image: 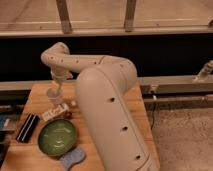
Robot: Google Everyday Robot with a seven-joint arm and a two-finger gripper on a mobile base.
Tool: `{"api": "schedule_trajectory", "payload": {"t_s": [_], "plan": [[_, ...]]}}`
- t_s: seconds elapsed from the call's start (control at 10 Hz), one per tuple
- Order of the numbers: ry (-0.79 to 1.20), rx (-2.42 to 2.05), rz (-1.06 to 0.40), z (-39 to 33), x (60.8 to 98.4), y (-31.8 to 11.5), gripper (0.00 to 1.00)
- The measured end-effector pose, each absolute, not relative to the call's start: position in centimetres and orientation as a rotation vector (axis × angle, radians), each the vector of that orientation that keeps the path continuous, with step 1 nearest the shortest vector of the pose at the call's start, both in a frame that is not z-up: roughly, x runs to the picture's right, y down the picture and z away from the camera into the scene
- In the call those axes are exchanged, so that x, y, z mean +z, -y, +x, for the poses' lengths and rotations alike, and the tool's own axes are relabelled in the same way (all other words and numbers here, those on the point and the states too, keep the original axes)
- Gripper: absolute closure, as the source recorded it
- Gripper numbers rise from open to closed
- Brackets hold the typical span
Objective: Pick up the ceramic cup
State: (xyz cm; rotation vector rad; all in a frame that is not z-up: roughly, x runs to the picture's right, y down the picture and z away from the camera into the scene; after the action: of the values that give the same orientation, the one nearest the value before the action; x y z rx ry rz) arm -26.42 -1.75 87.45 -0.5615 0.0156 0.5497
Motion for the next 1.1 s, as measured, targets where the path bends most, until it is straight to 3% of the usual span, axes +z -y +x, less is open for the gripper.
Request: {"api": "schedule_trajectory", "payload": {"t_s": [0.3, 0.5, 1.1], "plan": [[-0.022, 0.53, -0.599, -27.9, 89.3, 0.7, 0.2], [-0.017, 0.507, -0.601, -28.6, 89.8, 0.2, 0.29], [0.048, 0.481, -0.569, -28.6, 88.7, 0.1, 0.93]]}}
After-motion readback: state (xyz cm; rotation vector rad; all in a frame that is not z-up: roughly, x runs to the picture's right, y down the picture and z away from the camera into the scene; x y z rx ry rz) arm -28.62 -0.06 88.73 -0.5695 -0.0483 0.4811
